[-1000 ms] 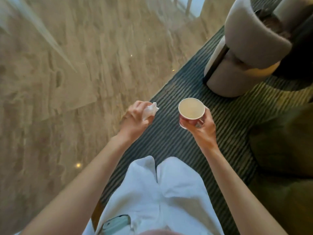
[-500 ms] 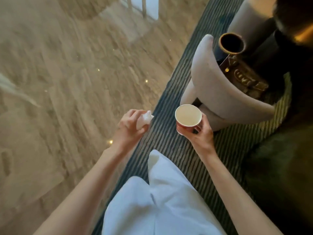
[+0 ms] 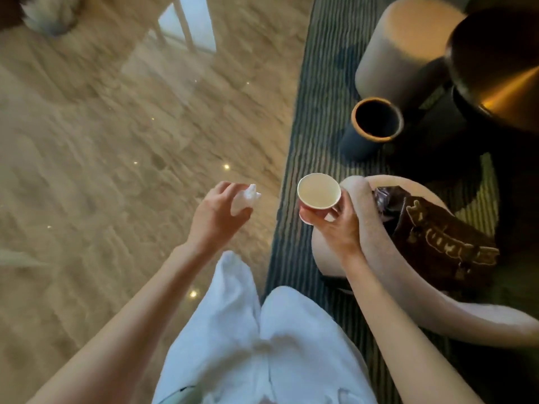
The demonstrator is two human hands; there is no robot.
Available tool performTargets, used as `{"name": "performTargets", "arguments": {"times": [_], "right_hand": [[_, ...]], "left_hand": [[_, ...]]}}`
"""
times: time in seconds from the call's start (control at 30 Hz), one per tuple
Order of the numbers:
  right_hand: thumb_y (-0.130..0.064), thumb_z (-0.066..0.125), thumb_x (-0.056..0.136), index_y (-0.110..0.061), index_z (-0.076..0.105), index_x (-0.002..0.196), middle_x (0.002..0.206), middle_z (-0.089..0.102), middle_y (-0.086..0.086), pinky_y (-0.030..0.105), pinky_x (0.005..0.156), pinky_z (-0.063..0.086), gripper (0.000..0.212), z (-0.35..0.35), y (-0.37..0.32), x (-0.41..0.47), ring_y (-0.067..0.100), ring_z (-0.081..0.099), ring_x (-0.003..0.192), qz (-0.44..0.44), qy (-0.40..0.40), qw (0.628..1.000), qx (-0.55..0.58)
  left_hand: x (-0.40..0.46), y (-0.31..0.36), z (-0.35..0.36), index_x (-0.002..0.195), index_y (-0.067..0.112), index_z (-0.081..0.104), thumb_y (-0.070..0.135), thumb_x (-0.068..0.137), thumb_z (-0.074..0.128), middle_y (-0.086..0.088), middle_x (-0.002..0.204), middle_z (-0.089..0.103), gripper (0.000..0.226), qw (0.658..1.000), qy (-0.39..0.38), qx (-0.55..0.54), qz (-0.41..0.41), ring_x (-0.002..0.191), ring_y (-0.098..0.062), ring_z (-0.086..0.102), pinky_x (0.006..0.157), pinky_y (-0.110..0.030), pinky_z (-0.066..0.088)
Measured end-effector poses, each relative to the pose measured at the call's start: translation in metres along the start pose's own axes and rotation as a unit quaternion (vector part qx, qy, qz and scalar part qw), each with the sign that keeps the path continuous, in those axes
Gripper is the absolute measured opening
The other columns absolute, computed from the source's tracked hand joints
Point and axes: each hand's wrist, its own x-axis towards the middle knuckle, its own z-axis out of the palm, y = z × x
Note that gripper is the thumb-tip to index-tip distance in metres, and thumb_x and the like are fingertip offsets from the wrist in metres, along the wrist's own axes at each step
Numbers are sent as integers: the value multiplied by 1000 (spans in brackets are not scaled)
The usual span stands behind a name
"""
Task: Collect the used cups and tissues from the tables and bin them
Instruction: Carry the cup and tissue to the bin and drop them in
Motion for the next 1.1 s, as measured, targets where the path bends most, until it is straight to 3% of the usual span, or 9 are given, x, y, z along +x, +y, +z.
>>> {"name": "performTargets", "arguments": {"times": [0.17,0.23,0.33,0.5,0.67,0.77,0.87,1.0,1.1], "right_hand": [[-12,87,64,-18,52,123,112,65,-10,28,88,52,69,20,-13,112,9,64,102,40,93,995,23],[-15,87,63,-17,52,123,112,65,-8,22,85,51,69,19,-14,161,7,64,102,52,133,989,43],[-20,86,60,-17,53,123,113,67,-2,24,84,52,72,9,-8,244,12,65,104,71,189,977,70],[-20,85,62,-33,55,119,117,66,-6,26,88,53,66,-20,1,367,14,64,109,85,206,970,100],[-15,85,66,-41,54,114,110,66,-23,18,88,52,63,-73,21,505,0,62,106,138,281,945,92],[-16,86,66,-45,53,114,110,65,-23,18,88,52,65,-98,46,561,-3,61,107,166,325,926,96],[-15,86,66,-47,52,112,109,64,-24,13,81,51,65,-114,88,601,-6,60,106,195,378,898,115],[1,82,66,-39,53,110,107,63,-17,6,69,49,66,-123,163,634,-11,62,96,230,430,859,157],[-4,83,67,-42,53,110,108,63,-21,11,73,51,65,-119,209,646,-10,61,99,257,471,827,166]], "left_hand": [[164,12,-5,118,18,62,20,76,73,-3,116,61,43,994,-73,30,78,100,-26,60,77,-30,44],[227,25,6,120,19,61,21,78,72,-2,117,60,43,988,-107,31,105,103,-24,58,79,-30,45],[323,43,34,122,20,60,22,80,69,0,121,59,43,978,-144,39,143,108,-22,56,82,-32,45],[459,81,82,122,16,60,23,80,70,-4,120,60,43,969,-162,52,181,104,-25,58,80,-29,42],[621,138,171,125,15,58,24,82,70,-8,118,60,45,938,-241,63,241,102,-25,59,76,-25,39],[688,163,231,127,16,56,24,84,68,-7,120,58,46,918,-285,62,269,106,-24,56,79,-26,40],[735,170,304,129,16,54,25,85,66,-6,123,56,47,886,-340,70,307,112,-23,54,88,-31,46],[781,167,419,134,22,48,32,88,60,0,130,51,48,840,-406,126,337,119,-18,48,96,-34,46],[804,156,500,133,27,45,35,88,58,3,132,49,48,813,-430,153,362,120,-18,47,95,-34,43]]}}
